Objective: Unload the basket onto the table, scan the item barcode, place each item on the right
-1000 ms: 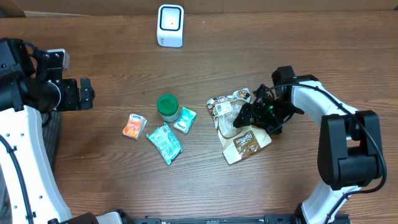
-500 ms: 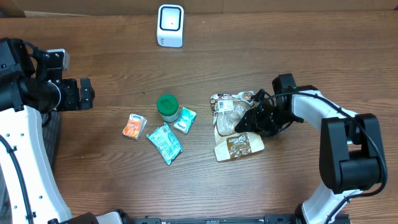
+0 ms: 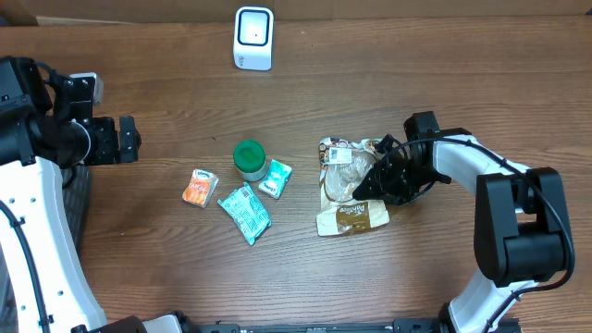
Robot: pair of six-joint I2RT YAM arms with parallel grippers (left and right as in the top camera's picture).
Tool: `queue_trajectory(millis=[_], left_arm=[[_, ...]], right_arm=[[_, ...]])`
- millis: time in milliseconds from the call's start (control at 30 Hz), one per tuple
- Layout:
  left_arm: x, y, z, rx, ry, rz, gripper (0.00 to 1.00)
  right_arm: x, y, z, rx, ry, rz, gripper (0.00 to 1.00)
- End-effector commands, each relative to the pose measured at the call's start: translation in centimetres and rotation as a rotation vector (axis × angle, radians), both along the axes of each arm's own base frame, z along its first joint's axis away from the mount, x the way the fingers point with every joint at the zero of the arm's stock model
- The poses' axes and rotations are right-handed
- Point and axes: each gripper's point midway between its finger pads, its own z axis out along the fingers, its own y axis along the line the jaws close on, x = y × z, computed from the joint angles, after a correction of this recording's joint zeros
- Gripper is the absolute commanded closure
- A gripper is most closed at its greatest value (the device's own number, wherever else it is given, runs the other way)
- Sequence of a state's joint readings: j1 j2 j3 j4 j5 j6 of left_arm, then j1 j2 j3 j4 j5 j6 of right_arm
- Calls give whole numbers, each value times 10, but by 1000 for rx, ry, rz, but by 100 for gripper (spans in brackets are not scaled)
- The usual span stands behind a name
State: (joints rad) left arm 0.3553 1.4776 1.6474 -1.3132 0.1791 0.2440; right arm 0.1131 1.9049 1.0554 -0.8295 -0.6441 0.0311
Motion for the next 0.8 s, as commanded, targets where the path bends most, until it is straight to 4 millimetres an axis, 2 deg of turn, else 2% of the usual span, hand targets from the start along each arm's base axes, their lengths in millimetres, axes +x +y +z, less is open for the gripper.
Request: queue_trajectory(millis=[0,167,367,533,667,767], left_arm=[[2,3,1,15,-3,-18,0],[2,3,1,15,-4,-17,0],[2,3,1,15,-4,-17,1],[2,3,1,15,-4,-17,0],[2,3,1,15,-3,-17,0],[2,3,1,15,-3,-17,0]], right_arm=[[21,10,31,59,-98,3,96],[26,13,70,90,-186,12,96],[19,12,128,107,-334,17,96],[3,12,179,124,-476,26,96],[-15,13,207,135,-550,40,96],[-27,13,220,134,-588,48,96]])
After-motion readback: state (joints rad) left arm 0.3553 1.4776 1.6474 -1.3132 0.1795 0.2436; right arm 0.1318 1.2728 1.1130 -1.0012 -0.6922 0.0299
